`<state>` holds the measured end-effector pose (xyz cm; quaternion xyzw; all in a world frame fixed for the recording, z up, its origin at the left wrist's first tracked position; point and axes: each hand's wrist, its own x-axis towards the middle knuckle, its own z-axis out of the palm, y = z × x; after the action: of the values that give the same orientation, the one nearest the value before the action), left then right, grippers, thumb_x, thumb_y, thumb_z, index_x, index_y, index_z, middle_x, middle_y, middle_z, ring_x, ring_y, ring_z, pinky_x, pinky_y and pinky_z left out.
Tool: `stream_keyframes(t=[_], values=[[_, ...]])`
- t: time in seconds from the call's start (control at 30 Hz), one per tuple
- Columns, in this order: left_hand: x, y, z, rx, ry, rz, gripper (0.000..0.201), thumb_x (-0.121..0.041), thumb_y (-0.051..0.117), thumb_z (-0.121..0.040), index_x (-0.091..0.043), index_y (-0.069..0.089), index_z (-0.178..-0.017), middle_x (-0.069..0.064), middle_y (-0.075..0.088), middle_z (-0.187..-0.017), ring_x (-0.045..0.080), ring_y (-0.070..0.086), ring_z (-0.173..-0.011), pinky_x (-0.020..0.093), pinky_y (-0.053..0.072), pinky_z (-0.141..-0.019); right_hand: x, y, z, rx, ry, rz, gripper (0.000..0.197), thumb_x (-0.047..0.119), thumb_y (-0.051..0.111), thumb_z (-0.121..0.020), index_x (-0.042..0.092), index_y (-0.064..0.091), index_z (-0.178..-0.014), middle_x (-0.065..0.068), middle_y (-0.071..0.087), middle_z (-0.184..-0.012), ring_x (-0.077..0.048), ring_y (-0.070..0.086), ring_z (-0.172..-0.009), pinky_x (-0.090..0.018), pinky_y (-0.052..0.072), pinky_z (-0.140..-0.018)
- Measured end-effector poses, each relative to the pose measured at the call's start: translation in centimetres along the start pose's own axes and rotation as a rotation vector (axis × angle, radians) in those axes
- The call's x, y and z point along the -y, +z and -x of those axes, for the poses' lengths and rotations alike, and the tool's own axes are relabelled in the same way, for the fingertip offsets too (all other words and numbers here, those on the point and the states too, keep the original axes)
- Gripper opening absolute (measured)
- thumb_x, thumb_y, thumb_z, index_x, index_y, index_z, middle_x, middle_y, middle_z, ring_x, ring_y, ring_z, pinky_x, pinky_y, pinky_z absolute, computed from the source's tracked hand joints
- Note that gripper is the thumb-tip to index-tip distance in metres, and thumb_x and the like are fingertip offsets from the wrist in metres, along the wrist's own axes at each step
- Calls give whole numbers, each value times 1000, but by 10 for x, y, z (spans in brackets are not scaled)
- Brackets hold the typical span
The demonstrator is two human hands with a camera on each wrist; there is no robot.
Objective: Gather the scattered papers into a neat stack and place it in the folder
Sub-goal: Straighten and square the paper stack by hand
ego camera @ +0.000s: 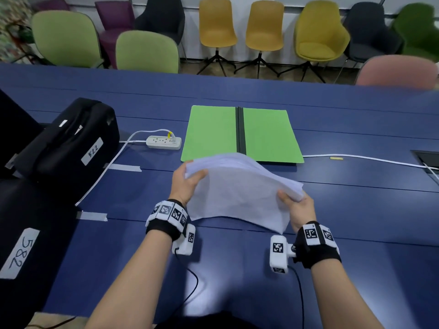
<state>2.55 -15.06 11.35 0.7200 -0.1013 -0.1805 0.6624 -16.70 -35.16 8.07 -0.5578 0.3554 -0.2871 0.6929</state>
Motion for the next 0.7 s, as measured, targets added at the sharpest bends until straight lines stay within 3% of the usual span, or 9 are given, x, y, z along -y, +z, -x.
stream_keyframes(t=[0.07,0.13,0.2,0.27,0.33,0.43,0.53,0.6,0.7], values=[[-6,-3,-8,-55,13,11,67,-52,72,-56,-15,62,-112,8,63,-121,26,58,-112,38,43,-101,11,2,-3,53,-37,2,21,10,75,-71,18,65,-88,13,74,-71,-1,67,-67,-19,55,-65],[-15,-6,-9,-81,57,46,51,-52,70,-64,-26,65,-107,3,64,-120,21,57,-113,36,41,-103,19,2,-5,79,-68,-29,21,2,71,-77,17,64,-90,15,74,-73,1,66,-67,-15,53,-65],[-23,-8,-4,-105,116,67,34,-49,68,-73,-34,65,-103,1,64,-123,18,53,-122,35,37,-107,21,-1,-5,98,-87,-87,39,23,82,-62,14,63,-94,13,74,-77,0,67,-71,-14,53,-67],[-15,-7,-2,-157,116,49,33,-38,69,-80,-25,64,-110,-2,63,-121,14,52,-117,27,35,-104,14,-2,-4,94,-44,-81,70,45,88,-39,13,64,-97,12,75,-81,-1,67,-74,-15,53,-69],[2,-5,-1,-188,36,3,34,-27,69,-83,-16,62,-114,-2,61,-112,13,51,-106,23,37,-95,1,-1,-1,114,8,-64,80,51,90,-28,17,64,-96,12,75,-81,-2,68,-73,-16,54,-68],[14,-6,-2,-189,-106,85,36,-31,73,-75,-15,66,-105,4,63,-103,18,57,-97,28,43,-88,-9,3,3,135,28,22,53,27,90,-49,19,66,-95,11,75,-82,-3,69,-74,-20,54,-67],[8,-9,-8,-157,-128,109,22,-29,72,-81,-14,66,-96,0,63,-95,8,57,-86,19,42,-78,-6,4,1,100,21,73,34,-2,78,-68,21,64,-88,14,74,-78,0,68,-71,-15,52,-66],[7,-10,-9,-133,-142,118,20,-29,71,-81,-13,67,-93,-1,64,-94,7,57,-85,16,40,-77,-7,3,1,110,30,101,34,0,81,-65,21,60,-83,8,73,-90,-6,67,-78,-21,51,-71],[10,-9,-8,-85,-142,196,52,-45,71,-64,-8,71,-102,3,68,-102,18,59,-98,28,42,-93,-11,6,3,146,93,130,60,18,91,-46,13,53,-92,-4,67,-100,-21,63,-87,-34,52,-78]])
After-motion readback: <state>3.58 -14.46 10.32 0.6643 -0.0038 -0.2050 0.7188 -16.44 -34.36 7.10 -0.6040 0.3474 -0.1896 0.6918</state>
